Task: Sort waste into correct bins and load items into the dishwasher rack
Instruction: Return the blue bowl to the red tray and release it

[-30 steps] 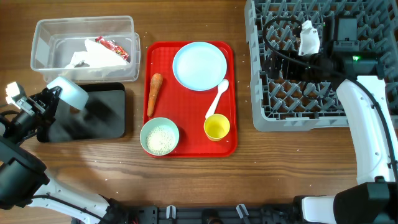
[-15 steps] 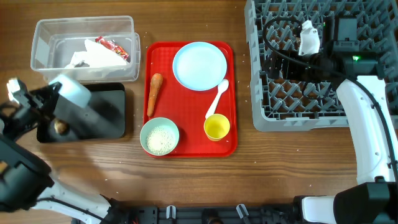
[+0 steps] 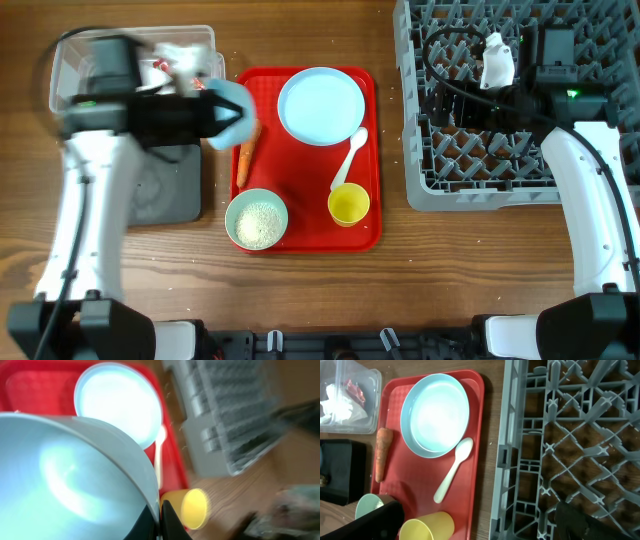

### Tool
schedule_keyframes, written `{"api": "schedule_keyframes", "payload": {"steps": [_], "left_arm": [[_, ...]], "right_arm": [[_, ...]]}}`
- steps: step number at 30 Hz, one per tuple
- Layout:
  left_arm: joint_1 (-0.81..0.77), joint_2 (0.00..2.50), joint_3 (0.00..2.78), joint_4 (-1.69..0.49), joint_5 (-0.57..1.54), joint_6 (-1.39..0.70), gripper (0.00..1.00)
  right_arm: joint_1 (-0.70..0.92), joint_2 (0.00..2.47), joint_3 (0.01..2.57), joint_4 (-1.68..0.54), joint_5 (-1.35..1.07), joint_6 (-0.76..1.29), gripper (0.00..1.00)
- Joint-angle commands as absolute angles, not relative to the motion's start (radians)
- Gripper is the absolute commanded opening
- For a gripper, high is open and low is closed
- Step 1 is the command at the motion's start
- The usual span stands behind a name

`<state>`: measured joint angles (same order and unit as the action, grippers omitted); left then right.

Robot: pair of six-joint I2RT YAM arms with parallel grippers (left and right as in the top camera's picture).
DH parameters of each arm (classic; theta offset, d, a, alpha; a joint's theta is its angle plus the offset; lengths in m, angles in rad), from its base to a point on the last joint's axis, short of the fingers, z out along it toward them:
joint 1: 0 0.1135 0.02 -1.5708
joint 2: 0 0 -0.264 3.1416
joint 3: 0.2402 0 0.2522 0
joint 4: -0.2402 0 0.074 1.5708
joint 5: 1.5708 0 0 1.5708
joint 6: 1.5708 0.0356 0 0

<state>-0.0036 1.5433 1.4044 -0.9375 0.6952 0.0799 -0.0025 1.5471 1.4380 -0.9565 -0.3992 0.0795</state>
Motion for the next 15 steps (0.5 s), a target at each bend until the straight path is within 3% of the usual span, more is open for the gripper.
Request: {"api": "schedule_keyframes", "payload": {"steps": [1, 3, 6, 15], "left_arm": [[-0.217, 1.578, 1.407, -0.89, 0.296, 0.043, 0.04], [-0.348, 1.62, 1.407, -0.859, 0.148, 0.043, 0.04], [-0.421, 1.674, 1.407, -0.849, 0.056, 0.043, 0.04], [-0.534, 1.873, 1.407, -0.857, 0.055, 0.036, 0.04]], "right_arm": [[0.003, 1.558, 1.457, -0.954, -0.392, 0.089, 1.0], [0.003, 1.558, 1.457, -0.955, -0.392, 0.089, 1.0], [0.003, 1.558, 1.457, -0.955, -0.392, 0.089, 1.0], [0.003, 1.558, 1.457, -0.958, -0.392, 0.089, 1.0]]}}
